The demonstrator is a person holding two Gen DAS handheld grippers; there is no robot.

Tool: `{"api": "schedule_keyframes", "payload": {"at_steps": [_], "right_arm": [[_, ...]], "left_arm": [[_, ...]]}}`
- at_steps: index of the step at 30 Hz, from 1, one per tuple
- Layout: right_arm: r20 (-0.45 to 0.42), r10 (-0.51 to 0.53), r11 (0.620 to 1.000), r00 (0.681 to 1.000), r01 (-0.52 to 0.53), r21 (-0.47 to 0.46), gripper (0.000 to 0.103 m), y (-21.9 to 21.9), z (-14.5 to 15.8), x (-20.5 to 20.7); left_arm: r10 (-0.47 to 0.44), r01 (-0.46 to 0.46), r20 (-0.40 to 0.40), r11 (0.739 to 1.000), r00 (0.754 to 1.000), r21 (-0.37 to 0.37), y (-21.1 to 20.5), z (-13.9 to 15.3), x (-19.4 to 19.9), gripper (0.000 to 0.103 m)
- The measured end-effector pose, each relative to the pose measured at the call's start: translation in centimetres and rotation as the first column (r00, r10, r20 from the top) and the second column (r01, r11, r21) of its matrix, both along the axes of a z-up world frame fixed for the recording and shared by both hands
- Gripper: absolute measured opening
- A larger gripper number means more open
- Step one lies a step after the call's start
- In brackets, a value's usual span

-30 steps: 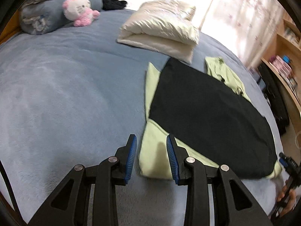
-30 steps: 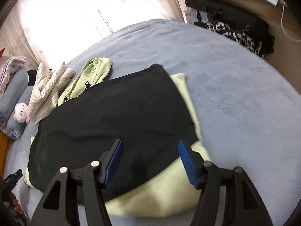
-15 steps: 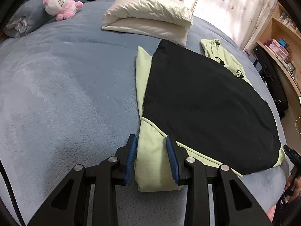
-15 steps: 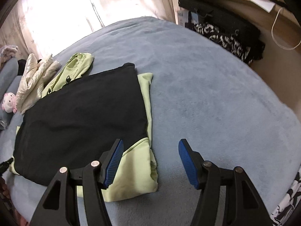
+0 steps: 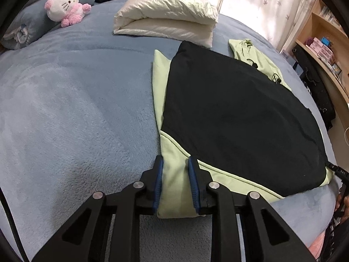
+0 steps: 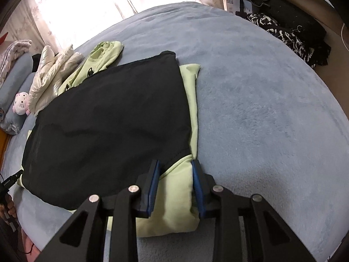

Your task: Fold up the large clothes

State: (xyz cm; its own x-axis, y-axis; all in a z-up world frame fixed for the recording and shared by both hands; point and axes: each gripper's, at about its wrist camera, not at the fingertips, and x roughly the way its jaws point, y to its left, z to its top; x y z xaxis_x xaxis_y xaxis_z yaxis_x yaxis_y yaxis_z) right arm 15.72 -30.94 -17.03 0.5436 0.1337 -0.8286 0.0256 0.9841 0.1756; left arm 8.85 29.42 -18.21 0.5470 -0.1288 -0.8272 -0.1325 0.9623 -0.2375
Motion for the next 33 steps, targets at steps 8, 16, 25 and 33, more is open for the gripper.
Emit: {"api": "schedule_keyframes", "payload": {"at_steps": [8, 16, 25, 33], "right_arm": [[0.069, 0.002, 0.999, 0.998, -0.005, 0.032, 0.008, -0.4, 2.3, -1.6], [0.054, 0.031, 0.999, 0.998, -0.032, 0.011, 0.005, -0.6, 2.3, -2.6], [0.003, -0.003, 0.997, 1.000, 0.003, -0.079, 0.013, -0.3, 1.6, -2.6], [0.141, 0.017, 0.992, 0.990, 0.001, -0.128, 0.035, 2.7, 6.3, -1.8]], "left_arm": [[0.002, -0.002, 0.090, 1.000, 0.996, 0.000, -0.2, 1.9, -1.8, 0.003], [-0.026, 0.027, 0.074, 1.000, 0.997, -0.007, 0.2, 1.3, -4.0, 0.003], [-0.039, 0.039, 0.011, 0.999, 0.999, 0.022, -0.1, 1.2, -3.8, 0.010], [-0.074, 0.059, 0.118, 0.991, 0.990, 0.120, -1.6, 6.3, -2.0, 0.014]]}}
